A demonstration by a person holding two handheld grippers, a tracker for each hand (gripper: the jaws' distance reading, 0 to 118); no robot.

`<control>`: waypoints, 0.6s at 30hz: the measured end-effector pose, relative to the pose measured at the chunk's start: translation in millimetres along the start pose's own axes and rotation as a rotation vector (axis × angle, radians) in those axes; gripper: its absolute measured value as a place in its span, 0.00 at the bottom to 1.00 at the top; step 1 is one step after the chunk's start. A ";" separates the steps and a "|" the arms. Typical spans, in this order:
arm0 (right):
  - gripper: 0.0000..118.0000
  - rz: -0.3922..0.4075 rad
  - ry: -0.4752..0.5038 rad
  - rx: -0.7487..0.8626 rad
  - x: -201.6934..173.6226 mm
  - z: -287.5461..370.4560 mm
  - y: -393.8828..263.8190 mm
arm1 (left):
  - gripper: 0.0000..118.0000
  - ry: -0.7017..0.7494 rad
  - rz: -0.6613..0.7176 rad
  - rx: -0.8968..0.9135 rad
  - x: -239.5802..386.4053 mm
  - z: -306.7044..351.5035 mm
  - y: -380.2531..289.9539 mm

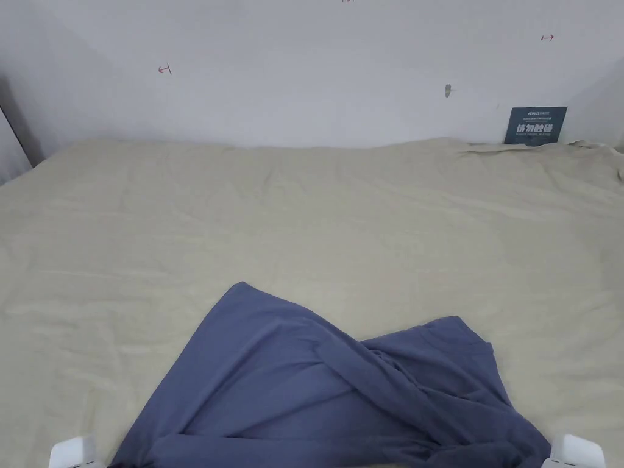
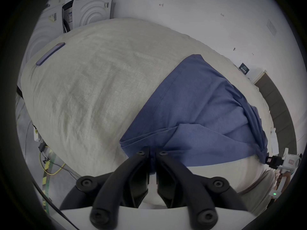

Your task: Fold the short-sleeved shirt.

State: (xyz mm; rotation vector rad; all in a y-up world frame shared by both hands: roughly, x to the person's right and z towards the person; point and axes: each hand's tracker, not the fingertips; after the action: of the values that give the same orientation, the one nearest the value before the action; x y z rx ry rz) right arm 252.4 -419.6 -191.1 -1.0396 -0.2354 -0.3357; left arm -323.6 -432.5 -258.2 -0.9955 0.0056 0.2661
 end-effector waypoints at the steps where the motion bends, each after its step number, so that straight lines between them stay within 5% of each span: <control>1: 0.15 -0.001 -0.002 -0.001 -0.7 1.3 0.7 | 0.33 0.021 -0.021 0.006 2.9 1.0 -0.2; 4: 0.56 0.002 -0.015 0.005 0.6 7.7 5.9 | 0.81 0.057 -0.053 0.006 8.5 6.1 3.1; 6: 0.72 0.022 0.001 0.081 -1.5 23.0 13.4 | 0.95 0.052 -0.058 0.017 14.6 15.4 9.8; 18: 0.77 0.134 0.057 0.664 -26.6 167.6 73.4 | 0.96 -0.046 -0.249 0.492 95.3 127.5 76.9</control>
State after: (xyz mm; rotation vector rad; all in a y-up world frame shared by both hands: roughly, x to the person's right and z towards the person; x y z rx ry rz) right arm 250.4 -235.2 -177.2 -0.3868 -0.2036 -0.1452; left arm -263.4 -266.4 -264.1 -0.4936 -0.0903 0.0514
